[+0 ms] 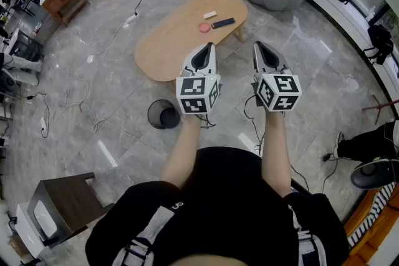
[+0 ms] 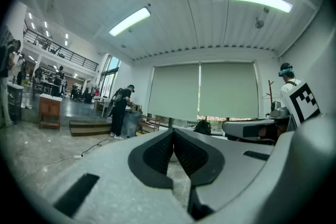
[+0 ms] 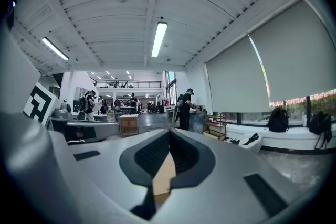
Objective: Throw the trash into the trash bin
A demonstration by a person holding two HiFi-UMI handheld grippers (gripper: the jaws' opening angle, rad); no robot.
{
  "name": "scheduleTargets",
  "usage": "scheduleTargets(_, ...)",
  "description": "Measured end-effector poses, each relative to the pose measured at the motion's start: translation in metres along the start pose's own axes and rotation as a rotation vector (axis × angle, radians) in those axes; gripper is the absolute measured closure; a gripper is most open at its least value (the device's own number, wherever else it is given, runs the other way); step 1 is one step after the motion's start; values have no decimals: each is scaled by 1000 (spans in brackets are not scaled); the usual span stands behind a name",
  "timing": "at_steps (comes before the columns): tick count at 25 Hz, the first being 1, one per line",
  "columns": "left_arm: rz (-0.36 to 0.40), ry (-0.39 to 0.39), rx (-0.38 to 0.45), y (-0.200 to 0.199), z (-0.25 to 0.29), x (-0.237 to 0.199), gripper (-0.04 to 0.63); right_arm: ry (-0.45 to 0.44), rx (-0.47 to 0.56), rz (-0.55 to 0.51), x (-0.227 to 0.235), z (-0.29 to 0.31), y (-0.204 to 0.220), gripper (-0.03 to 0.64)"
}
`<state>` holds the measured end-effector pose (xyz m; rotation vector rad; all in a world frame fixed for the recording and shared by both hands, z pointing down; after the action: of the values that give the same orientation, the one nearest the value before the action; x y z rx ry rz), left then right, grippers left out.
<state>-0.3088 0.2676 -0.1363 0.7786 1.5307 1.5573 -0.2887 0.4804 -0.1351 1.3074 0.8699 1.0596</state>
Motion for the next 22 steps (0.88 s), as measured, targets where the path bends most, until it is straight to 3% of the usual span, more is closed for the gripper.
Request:
scheduleTargets(6, -14, 2, -5, 7, 9, 17, 589, 52, 25, 25, 24, -7, 2, 604)
scheduleTargets(22, -58, -36, 12, 23, 13, 27, 589, -24, -18, 14, 40, -2, 9, 604)
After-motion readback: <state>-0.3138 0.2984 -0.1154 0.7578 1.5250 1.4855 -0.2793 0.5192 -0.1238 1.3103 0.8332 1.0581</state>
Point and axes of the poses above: the fingertips, and each gripper's own axes: z forward along the fingers, x to its right, y out of its underside, the point moved 10 cm from there along -z, backward along the fingers, and after that the axes turned 10 degrees about y, right-handed, at the moved point
